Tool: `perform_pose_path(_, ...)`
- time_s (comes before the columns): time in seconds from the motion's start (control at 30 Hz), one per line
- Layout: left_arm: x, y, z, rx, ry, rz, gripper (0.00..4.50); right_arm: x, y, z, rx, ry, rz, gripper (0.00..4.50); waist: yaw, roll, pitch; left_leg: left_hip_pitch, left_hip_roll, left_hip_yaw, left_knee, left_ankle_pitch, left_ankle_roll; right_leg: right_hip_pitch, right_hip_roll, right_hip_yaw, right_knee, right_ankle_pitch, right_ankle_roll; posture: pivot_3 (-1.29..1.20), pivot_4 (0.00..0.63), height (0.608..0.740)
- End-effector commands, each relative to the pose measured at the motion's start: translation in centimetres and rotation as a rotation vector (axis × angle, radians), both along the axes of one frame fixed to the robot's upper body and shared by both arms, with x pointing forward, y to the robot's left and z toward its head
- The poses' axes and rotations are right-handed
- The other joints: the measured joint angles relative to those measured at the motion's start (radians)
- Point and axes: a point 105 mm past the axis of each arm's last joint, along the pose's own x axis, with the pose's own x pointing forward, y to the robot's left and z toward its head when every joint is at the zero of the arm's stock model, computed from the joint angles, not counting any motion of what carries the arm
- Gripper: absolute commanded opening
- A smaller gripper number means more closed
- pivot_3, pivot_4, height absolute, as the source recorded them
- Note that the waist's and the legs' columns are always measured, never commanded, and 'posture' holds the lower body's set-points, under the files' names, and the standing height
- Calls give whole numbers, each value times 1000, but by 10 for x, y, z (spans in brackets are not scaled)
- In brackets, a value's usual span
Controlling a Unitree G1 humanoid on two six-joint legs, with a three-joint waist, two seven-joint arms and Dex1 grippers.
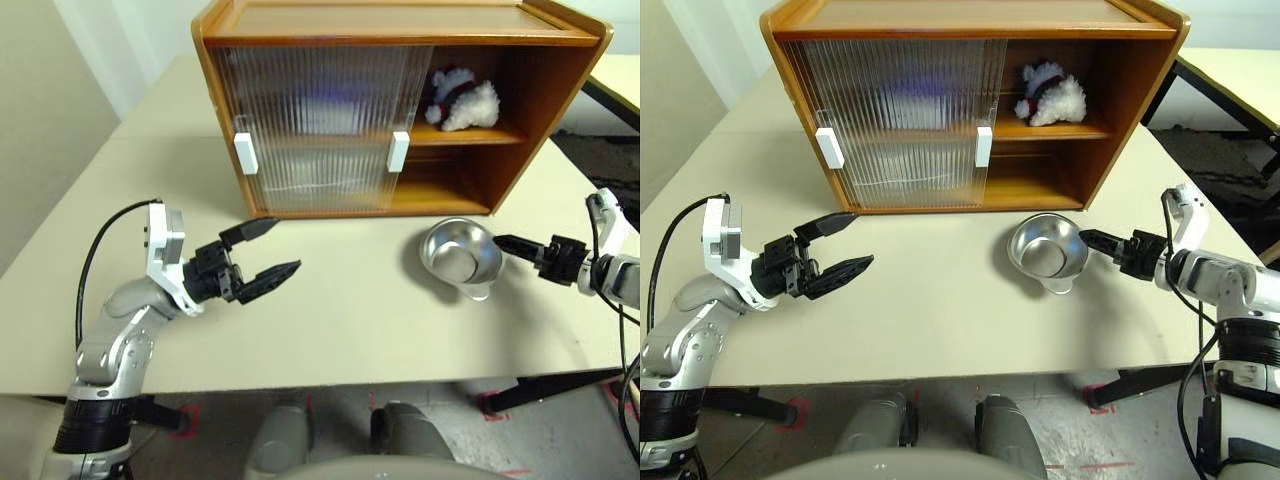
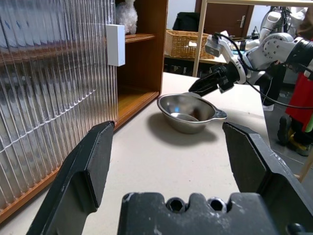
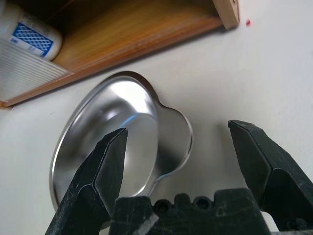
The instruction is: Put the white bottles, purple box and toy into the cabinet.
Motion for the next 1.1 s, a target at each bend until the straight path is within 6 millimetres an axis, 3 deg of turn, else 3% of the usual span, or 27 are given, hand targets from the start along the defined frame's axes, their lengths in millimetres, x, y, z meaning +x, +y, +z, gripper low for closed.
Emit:
perform_pose_path(0.03,-1,-1,-2,21,2,-7,4500,4,4,6,52,-25,-8,4452,0,0,0,0,0,0,0,0,0,0,0,0,0,0,0,173,0,740)
perform_pose_path(0.43,1,-1,-2,19,-5,1,4500,5,10,18,133,-46,2,108,-1,0,0,0,0,0,0,0,0,0,0,0,0,0,1,172,0,740)
perform_pose_path(0.7,1,1,-2,21,-6,7,4500,2,8,26,177,-55,3,30,-2,0,0,0,0,0,0,0,0,0,0,0,0,0,1,172,0,740)
perform_pose_path(0.83,2,0,-3,21,-6,5,4500,3,12,38,284,-82,-8,30,1,0,0,0,0,0,0,0,0,0,0,0,0,0,1,166,0,740)
perform_pose_path(1.03,1,1,-3,21,-7,6,4500,-3,-4,33,244,-76,-72,30,1,0,0,0,0,0,0,0,0,0,0,0,0,0,1,168,0,740)
perform_pose_path(1.1,1,1,-3,22,-7,7,4500,-6,-10,32,246,-74,-92,479,1,0,0,0,0,0,0,0,0,0,0,0,0,0,1,170,0,740)
